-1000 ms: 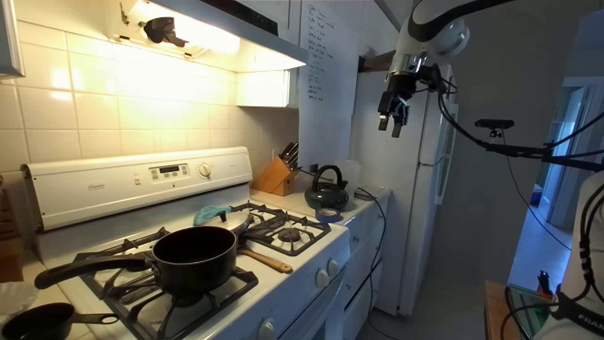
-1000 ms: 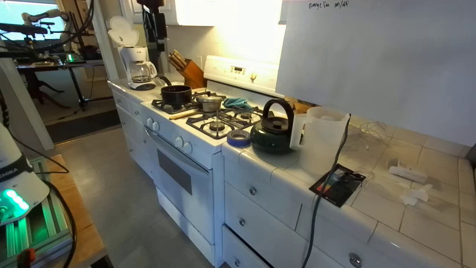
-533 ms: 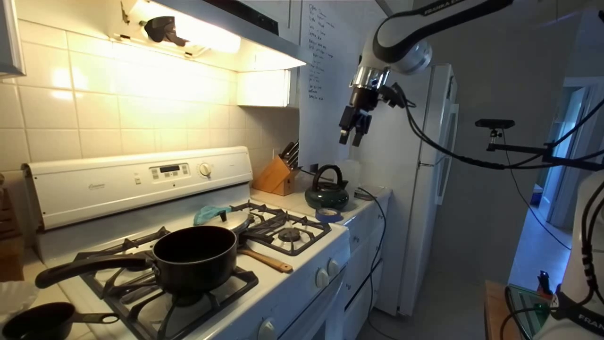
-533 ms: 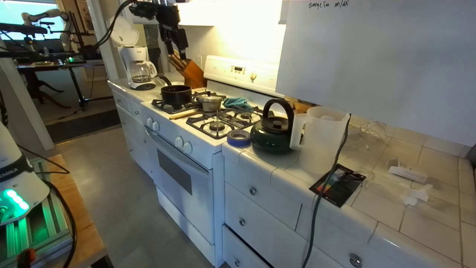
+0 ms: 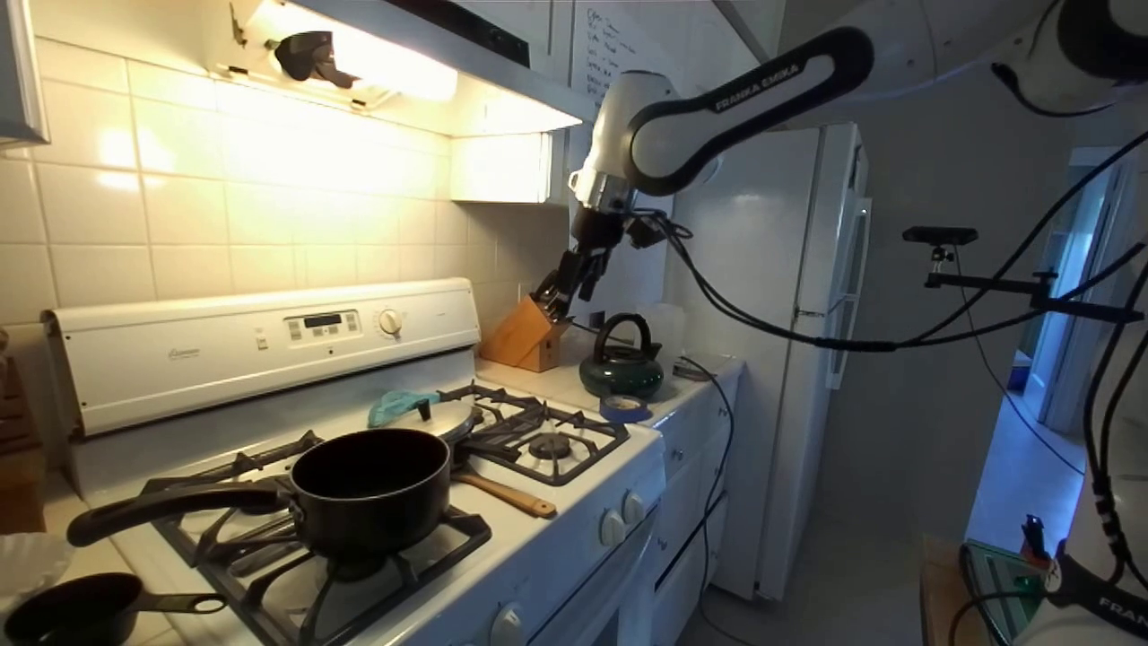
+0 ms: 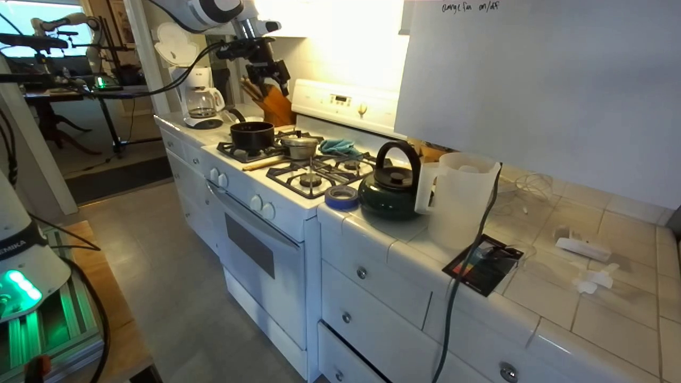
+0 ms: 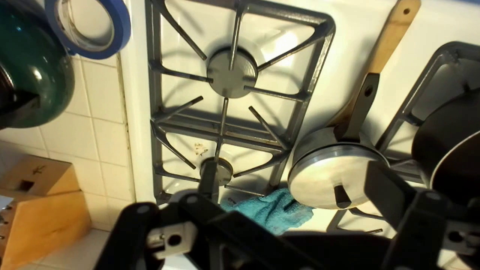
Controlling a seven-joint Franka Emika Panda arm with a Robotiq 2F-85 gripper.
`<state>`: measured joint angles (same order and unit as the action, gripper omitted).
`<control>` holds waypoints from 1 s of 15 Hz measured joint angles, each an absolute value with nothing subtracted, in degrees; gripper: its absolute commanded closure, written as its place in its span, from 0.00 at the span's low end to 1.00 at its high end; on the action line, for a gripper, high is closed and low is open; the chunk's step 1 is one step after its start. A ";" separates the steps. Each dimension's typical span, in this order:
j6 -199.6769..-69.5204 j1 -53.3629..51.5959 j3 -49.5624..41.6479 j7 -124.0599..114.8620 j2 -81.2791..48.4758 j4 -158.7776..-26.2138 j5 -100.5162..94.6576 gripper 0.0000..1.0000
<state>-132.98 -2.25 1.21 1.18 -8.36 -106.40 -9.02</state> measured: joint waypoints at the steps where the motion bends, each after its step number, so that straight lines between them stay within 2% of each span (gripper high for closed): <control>1: -133.18 -2.68 1.28 0.33 -10.41 -104.60 -9.80 0.00; 15: -134.57 -3.22 1.32 -0.46 -16.63 -98.44 -10.21 0.00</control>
